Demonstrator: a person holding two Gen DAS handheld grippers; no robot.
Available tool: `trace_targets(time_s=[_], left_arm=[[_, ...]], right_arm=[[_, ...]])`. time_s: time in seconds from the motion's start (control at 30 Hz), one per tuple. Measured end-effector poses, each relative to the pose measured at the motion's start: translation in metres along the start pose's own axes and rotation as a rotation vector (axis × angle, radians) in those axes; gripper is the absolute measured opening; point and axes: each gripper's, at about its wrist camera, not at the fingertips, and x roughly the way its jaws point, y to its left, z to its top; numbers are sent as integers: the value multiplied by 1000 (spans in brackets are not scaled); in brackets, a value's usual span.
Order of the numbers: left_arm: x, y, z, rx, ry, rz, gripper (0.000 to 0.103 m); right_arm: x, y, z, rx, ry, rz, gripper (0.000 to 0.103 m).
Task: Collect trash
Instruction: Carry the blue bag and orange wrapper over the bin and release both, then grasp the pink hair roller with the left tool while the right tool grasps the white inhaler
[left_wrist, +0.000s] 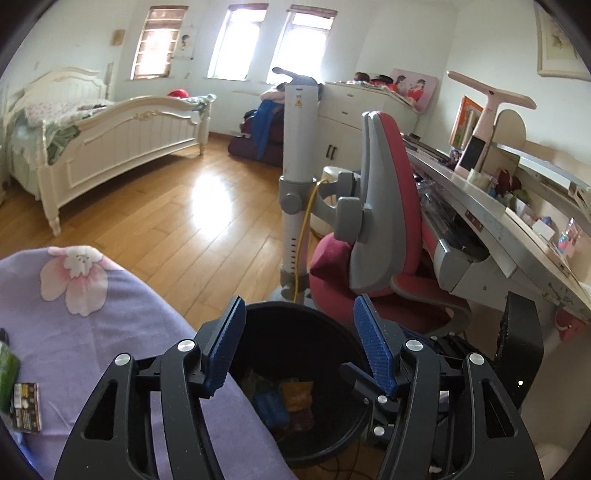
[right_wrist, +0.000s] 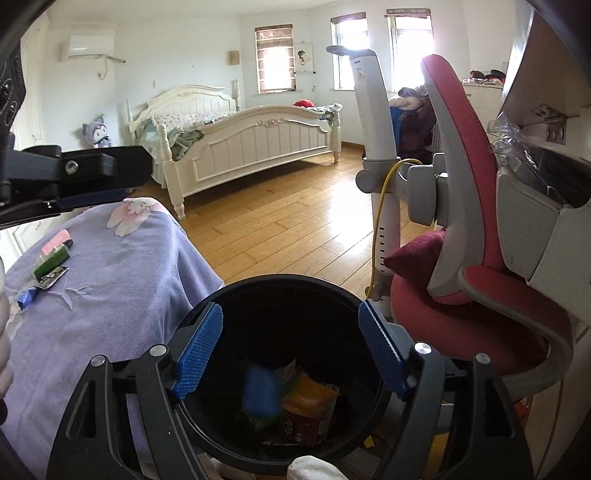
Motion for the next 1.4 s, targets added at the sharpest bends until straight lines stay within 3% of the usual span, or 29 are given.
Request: trace_targets(time_s=[0.27,0.57,0.73,0.87,0.97,1.1,1.2,1.4], left_arm=[[-52,45,-12,-75,-40,109,62],[-132,159,-45,-240,-53,305,62],[-162,231,-55,-299,-12,432,49],[-165,277,-57,-313,34,486,44],[-158,304,-55,-318,57,464,42],[-129,325,-50,-319,132,402,29],[-112,337,-46,-309,152,387,25],[-102,344,-38,-290,173,340,25]], right_arm=[[1,23,2,-37,9,59,76],[-2,90,17,-133,24,180,76],[5,135,34,-156,69,296,76],[14,181,49,-204,102,363,75],[29,211,62,-200,165,432,75],[57,244,70,-189,257,467,62],[76,263,70,-193,306,481,56],[112,292,70,-198,395,503,55]])
